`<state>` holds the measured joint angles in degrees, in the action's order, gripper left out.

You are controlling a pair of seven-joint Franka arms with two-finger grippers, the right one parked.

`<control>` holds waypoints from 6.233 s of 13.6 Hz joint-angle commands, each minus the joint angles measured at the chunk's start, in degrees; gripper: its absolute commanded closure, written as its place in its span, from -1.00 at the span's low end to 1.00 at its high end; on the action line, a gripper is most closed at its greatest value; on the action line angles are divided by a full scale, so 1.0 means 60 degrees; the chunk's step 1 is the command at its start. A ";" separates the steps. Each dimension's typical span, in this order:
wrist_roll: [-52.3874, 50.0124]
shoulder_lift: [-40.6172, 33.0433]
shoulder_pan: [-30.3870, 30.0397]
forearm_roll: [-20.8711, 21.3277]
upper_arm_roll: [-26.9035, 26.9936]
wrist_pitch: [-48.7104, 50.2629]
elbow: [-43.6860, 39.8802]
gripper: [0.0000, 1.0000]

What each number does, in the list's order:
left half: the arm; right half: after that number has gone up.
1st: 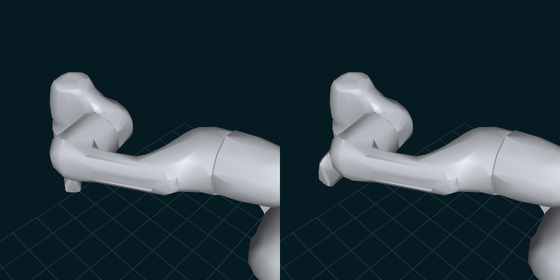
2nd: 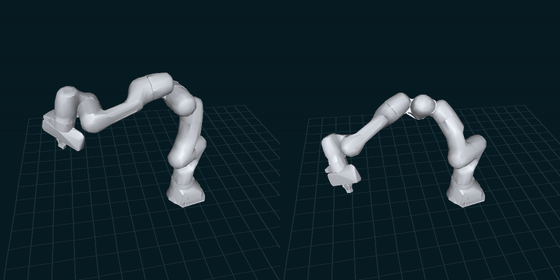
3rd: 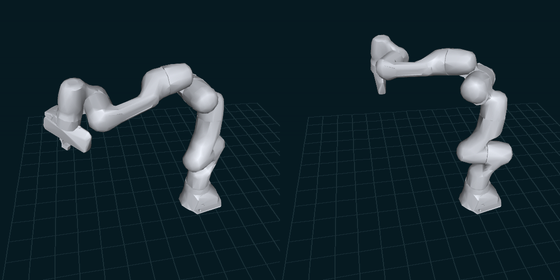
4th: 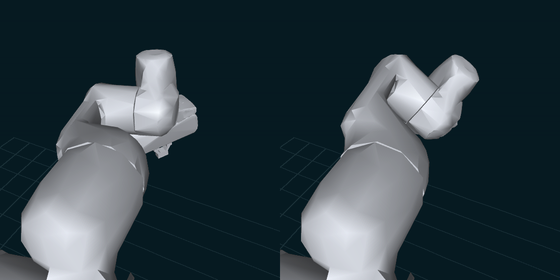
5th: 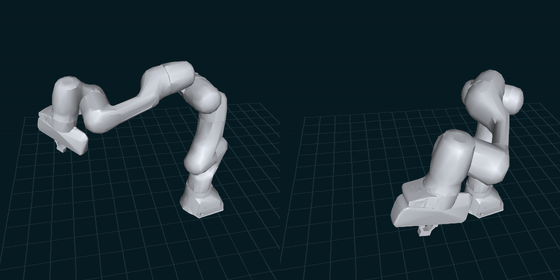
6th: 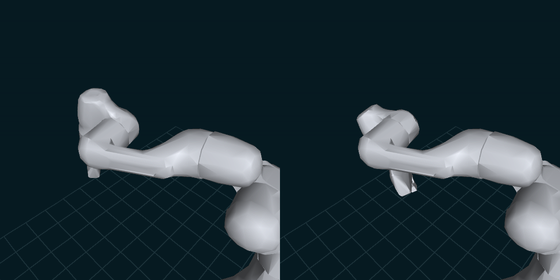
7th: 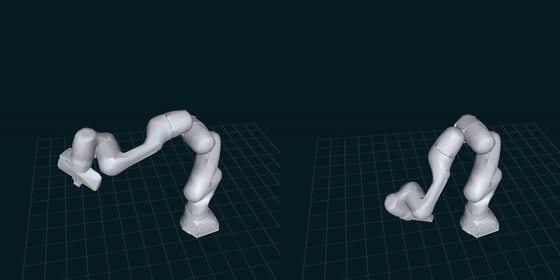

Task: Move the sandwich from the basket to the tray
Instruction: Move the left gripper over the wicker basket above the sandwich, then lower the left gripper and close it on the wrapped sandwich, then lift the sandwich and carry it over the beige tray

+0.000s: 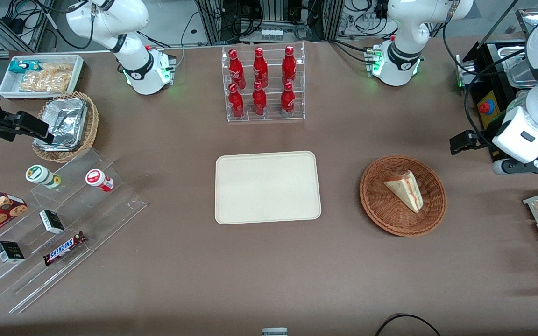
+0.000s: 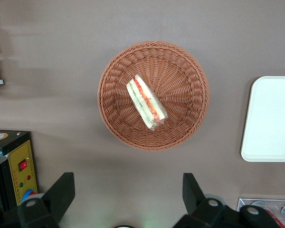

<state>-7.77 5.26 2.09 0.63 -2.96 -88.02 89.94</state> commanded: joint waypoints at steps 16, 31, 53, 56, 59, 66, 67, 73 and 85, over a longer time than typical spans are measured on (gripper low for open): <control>0.0108 0.0266 0.0033 -0.0032 -0.0078 -0.3607 0.3696 -1.00; -0.7414 0.0367 0.0296 -0.0046 -0.0122 -0.8648 0.6674 -1.00; -0.9589 0.1350 0.0296 -0.0061 -0.0254 -0.8783 0.6572 0.74; -0.9154 0.1232 0.0296 -0.0017 -0.0268 -0.7705 0.5945 0.84; -0.7502 0.1261 0.0296 -0.0017 -0.0283 -0.6063 0.4978 0.84; -0.4291 0.1437 0.0296 0.0012 -0.1730 -0.5282 0.4039 0.86; -0.3982 0.1582 0.0296 0.0012 -0.2009 -0.5267 0.3849 0.86; -0.5117 0.3148 0.0848 0.0420 -0.3754 -0.5267 0.2386 0.86; -1.0540 0.6987 0.4191 0.2781 -0.3638 -0.4009 -0.2625 0.86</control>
<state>-67.62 43.32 24.49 15.86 -25.29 -114.96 80.33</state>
